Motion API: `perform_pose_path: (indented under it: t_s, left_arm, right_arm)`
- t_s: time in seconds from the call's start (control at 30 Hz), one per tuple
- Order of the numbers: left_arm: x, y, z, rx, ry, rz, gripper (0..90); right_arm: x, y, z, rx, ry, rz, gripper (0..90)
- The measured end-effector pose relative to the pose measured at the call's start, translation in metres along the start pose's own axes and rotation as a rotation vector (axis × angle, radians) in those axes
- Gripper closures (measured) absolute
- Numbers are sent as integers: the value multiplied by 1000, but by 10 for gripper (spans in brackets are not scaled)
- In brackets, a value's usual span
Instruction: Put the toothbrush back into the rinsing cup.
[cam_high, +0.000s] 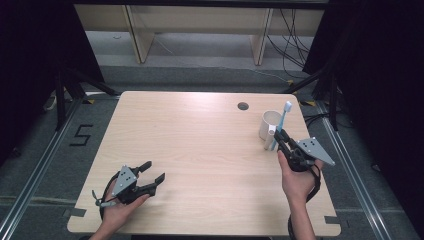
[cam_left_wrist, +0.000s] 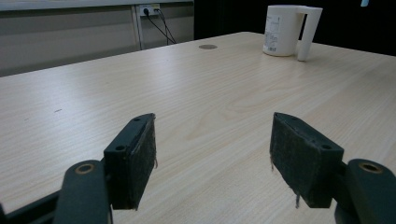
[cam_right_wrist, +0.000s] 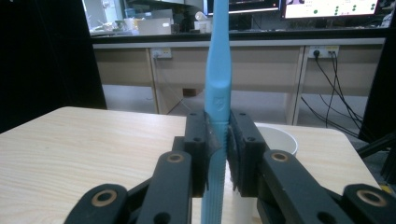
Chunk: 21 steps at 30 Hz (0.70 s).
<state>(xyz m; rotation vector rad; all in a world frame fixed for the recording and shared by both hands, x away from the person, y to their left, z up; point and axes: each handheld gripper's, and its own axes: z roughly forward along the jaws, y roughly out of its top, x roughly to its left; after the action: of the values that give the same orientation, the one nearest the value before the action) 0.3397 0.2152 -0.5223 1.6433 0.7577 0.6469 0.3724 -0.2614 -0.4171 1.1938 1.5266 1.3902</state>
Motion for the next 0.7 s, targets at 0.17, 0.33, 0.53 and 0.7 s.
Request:
perform_pose_path:
  t_s: [0.17,0.33,0.53,0.7]
  left_arm:
    - [0,0,0,0,-1,1,311]
    - [0,0,0,0,-1,-1,311]
    - [0,0,0,-1,0,1,311]
    - [0,0,0,1,-1,0,311]
  right_arm:
    - [-1,4,6,-18,-10,-10,794]
    - [-1,7,10,-14,-15,-10,793]
    - [-1,7,16,-15,-25,-4,793]
    - [-2,8,22,-22,-33,-9,793]
